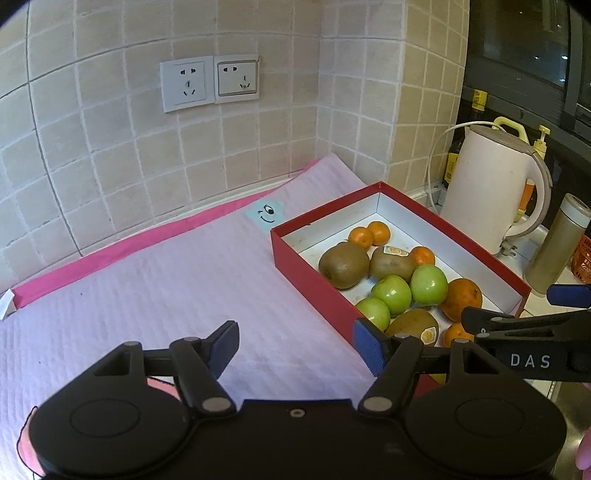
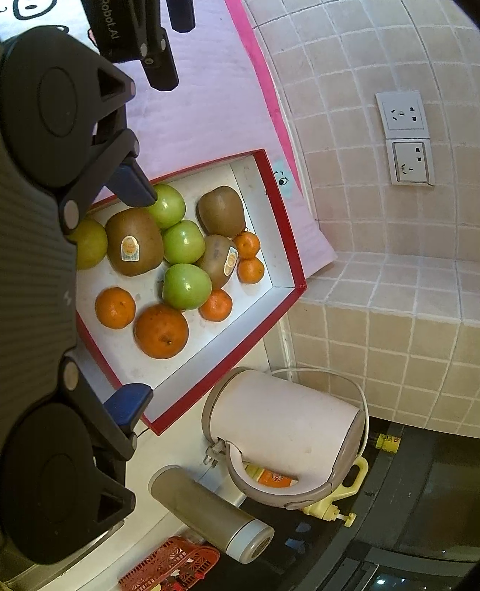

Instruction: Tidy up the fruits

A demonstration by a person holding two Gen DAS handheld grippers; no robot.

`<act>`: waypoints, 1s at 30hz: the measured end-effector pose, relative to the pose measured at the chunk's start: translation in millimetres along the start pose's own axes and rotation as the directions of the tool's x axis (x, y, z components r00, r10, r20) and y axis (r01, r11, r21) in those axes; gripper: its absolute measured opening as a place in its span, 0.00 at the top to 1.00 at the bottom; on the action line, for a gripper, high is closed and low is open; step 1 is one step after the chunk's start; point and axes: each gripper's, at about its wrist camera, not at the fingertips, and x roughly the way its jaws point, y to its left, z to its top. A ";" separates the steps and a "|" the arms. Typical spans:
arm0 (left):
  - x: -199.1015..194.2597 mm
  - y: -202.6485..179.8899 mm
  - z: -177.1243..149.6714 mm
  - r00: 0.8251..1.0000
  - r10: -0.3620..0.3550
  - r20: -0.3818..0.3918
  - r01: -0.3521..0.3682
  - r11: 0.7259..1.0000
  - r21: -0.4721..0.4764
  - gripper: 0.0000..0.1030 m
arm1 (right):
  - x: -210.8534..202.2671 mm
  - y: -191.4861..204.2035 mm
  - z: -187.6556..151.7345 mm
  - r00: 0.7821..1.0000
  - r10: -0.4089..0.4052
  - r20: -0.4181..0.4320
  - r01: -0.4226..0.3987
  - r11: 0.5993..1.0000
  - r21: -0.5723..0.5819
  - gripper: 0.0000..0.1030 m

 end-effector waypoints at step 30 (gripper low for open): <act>17.0 -19.3 8.7 1.000 0.018 -0.018 -0.018 1.000 0.012 0.21 | 18.1 -17.5 1.8 0.999 0.023 -0.027 -0.023 1.000 0.018 0.00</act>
